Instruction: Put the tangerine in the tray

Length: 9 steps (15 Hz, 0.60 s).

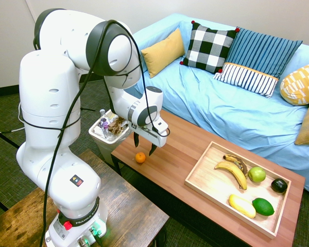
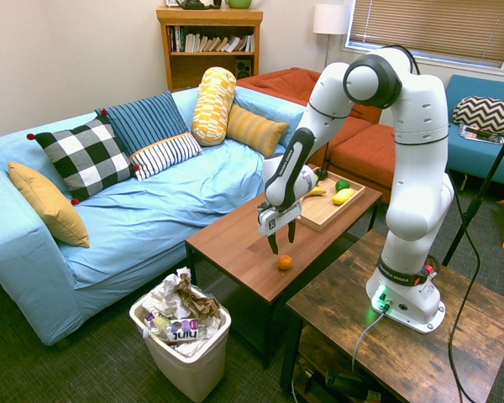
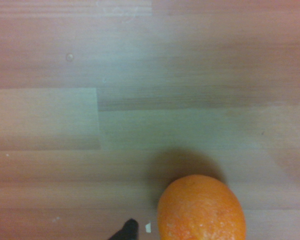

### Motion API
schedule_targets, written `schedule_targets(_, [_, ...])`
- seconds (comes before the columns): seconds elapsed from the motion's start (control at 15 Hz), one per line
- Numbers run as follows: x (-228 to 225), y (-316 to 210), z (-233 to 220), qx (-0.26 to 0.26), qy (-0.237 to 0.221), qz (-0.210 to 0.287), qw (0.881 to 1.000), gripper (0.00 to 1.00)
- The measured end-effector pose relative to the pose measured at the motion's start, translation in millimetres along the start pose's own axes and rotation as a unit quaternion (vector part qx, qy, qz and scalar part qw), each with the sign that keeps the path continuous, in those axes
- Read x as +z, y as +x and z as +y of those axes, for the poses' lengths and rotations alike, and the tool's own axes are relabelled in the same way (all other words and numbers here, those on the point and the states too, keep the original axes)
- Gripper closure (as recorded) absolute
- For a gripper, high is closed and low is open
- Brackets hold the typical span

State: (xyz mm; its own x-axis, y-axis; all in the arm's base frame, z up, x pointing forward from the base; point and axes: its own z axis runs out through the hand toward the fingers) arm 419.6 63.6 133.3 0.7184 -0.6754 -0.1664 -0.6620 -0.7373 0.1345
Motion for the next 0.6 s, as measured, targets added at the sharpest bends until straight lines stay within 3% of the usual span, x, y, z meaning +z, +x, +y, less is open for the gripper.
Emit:
schedule_targets(0.33, [35.6,0.9,-9.5,0.005,-0.02,-0.023,1.0,0.0])
schedule_targets(0.4, [39.5,0.9,-9.4,0.006,-0.022,-0.026,0.999,1.0])
schedule_targets(0.6, [43.9,1.4,-7.3,0.008,-0.022,-0.033,0.999,1.0])
